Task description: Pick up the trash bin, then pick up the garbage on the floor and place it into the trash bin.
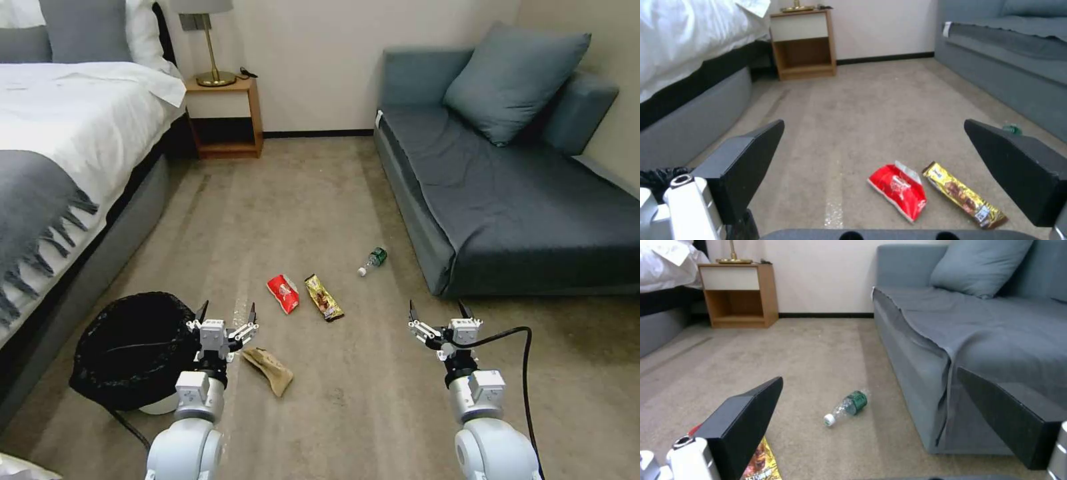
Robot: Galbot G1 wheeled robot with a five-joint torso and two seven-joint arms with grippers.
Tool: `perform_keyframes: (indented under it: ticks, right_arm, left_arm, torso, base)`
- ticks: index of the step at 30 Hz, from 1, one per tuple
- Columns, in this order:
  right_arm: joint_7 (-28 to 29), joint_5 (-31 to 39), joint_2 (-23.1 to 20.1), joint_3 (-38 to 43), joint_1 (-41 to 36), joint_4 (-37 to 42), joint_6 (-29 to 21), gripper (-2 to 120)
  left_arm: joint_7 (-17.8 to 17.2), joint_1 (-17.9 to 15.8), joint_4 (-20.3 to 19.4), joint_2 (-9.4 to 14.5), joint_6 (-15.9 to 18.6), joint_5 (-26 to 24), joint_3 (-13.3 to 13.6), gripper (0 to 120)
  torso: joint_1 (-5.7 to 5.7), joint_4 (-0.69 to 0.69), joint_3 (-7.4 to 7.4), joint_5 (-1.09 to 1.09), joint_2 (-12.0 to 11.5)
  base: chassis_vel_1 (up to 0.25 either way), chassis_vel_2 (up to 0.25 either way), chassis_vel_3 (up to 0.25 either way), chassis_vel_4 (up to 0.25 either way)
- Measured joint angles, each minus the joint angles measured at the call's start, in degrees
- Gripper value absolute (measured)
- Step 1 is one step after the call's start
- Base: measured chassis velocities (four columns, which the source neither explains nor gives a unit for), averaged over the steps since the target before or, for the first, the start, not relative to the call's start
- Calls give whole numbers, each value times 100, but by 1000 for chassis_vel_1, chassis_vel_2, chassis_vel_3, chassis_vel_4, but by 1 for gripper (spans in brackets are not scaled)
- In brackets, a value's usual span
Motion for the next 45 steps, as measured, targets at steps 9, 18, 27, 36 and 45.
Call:
perform_keyframes:
  ticks: [9, 18, 27, 36, 45]
  right_arm:
    - [50, -111, 41, -77, -112, 34, 180, 100]
    - [485, -1015, 494, -1052, -1156, 501, 1690, 100]
    - [523, -686, 333, -1055, -1005, 508, 1691, 100]
    - [160, 930, -179, -785, -692, 616, 718, 100]
    - [-46, 1241, -738, -182, -248, 251, 629, 100]
  left_arm:
    - [-133, 503, -552, 8, -371, -202, -433, 100]
    - [54, 1443, -1319, 208, -978, -425, -979, 100]
    - [190, 1458, -1208, 304, -949, -442, -759, 100]
    - [197, 1421, -1276, 637, -557, -1195, -1149, 100]
    - [457, 1449, -1008, 1704, 351, -2851, -1455, 100]
  torso:
    - [0, 1, 0, -1, 0]
    - [0, -2, -1, 0, 1]
    - [0, 0, -1, 0, 1]
    - [0, 0, -1, -1, 1]
    - [0, 0, 0, -2, 1]
  base:
    - [0, 0, 0, 0]
    - [0, 0, 0, 0]
    - [0, 0, 0, 0]
    - [0, 0, 0, 0]
    - [0, 0, 0, 0]
